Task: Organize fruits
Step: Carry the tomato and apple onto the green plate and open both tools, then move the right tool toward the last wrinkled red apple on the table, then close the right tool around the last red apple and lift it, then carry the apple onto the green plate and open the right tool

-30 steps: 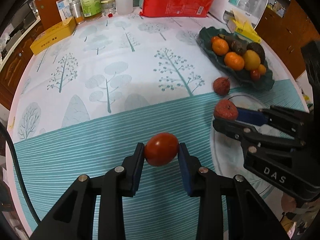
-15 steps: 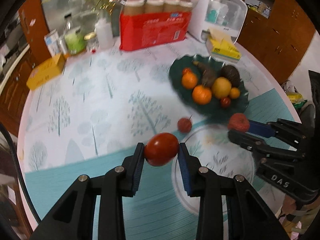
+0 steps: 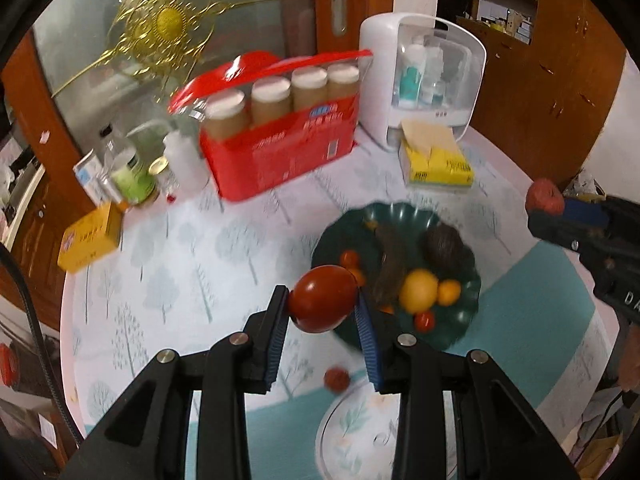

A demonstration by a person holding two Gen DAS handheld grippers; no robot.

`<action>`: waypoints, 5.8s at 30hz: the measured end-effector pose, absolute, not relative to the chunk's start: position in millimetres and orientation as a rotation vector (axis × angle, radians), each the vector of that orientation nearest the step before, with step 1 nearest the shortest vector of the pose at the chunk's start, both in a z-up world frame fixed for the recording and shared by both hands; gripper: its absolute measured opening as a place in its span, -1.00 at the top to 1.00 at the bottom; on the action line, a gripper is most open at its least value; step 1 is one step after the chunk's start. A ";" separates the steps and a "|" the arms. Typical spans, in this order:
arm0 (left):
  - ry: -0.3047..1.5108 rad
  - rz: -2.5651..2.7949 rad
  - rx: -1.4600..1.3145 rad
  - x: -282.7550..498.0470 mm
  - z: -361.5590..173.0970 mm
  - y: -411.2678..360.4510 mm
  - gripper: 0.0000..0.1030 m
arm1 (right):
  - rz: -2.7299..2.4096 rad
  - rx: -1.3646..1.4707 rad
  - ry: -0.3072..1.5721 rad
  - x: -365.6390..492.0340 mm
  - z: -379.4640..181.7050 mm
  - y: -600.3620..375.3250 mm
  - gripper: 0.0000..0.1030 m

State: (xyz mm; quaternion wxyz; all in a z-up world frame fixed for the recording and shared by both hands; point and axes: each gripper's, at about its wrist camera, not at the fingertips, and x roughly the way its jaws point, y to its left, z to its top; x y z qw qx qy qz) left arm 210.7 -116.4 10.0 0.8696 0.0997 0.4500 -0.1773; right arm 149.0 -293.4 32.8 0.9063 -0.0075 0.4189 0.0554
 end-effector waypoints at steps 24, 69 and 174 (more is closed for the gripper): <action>1.181 -0.345 0.169 317.2 -123.0 -209.7 0.37 | 0.178 0.069 1.147 296.7 -110.5 -348.4 0.39; 1.036 -0.353 0.145 257.8 -31.2 -151.6 -0.01 | 0.200 0.043 1.003 235.2 -36.4 -322.4 0.19; 0.982 -0.211 -0.001 178.5 -22.8 -84.1 -0.94 | 0.056 0.082 0.960 140.9 -38.0 -273.0 0.41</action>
